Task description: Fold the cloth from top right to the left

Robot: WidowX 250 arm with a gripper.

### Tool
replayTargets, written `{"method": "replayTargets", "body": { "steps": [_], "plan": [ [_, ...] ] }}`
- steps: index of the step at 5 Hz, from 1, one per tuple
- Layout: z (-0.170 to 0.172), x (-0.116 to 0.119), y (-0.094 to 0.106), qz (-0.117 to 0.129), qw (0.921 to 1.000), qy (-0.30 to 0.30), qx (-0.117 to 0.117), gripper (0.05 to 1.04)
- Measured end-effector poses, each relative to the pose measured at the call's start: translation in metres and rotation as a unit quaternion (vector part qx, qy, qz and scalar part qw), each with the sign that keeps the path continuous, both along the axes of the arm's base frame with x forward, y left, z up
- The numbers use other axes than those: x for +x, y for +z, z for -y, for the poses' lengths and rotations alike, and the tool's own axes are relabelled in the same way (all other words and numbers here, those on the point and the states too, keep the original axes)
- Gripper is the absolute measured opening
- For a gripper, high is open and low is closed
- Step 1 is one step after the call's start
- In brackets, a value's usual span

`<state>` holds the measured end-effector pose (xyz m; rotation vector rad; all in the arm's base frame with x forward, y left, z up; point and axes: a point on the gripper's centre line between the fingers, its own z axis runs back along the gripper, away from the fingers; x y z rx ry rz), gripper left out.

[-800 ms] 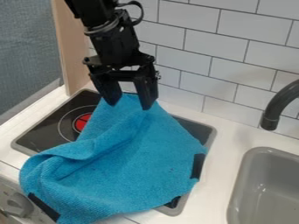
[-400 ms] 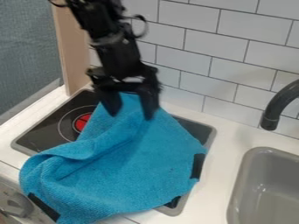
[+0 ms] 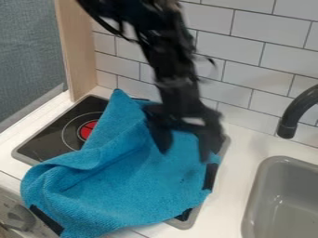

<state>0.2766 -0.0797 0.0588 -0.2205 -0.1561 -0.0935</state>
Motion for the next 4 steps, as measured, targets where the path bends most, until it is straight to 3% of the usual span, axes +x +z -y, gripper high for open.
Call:
{"method": "replayTargets", "body": {
  "steps": [2, 3, 4],
  "plan": [
    [0.035, 0.004, -0.032, -0.003, 0.9997, -0.005, 0.024, 0.998],
    [0.036, 0.007, -0.035, 0.004, 0.9994, 0.005, 0.033, 0.944],
    [0.035, 0.008, -0.037, 0.005, 0.9988, 0.012, 0.047, 0.644]
  ]
}}
